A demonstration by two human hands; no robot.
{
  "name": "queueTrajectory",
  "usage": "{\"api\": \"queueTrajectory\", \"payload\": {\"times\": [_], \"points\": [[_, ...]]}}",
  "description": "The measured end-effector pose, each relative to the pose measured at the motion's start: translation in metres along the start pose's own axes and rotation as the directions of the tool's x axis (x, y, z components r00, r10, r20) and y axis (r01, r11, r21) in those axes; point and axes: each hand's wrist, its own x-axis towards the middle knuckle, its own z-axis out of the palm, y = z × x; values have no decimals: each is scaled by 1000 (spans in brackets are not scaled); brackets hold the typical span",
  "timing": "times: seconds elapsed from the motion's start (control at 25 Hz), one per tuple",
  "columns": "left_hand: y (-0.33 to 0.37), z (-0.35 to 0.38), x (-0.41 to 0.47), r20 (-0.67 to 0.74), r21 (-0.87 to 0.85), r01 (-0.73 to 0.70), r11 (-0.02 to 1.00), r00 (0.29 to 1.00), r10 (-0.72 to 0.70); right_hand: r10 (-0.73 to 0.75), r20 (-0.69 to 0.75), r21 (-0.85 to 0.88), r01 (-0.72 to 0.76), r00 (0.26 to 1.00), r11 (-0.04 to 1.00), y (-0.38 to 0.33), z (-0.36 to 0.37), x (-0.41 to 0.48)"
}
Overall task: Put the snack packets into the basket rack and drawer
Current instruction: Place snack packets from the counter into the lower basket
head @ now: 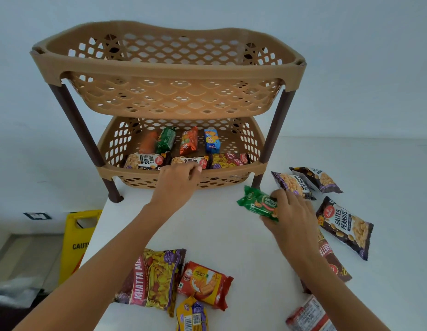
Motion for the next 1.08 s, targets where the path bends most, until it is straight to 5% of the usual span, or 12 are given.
{"api": "queueTrajectory", "payload": {"times": [0.12,0.28,0.44,0.72,1.08], "points": [[2,-7,28,118,-133,167,977,981,-151,-119,-174,110,140,978,984,-32,-18,2],[-5,-5,74,146,-119,151,981,980,-133,-156,-316,274,248,936,929,-60,-30,29],[-17,21,124,294,181,48,982,950,-101,-64,-329,324,176,942,930,-79,-16,84],[-27,60,153,496,419,55,906,823,-279,146,-28,186,-138,989,973,-82,39,201],[-35,64,151,445,421,76,904,851,-278,319,259,116,-357,912,927,-77,85,253]]}}
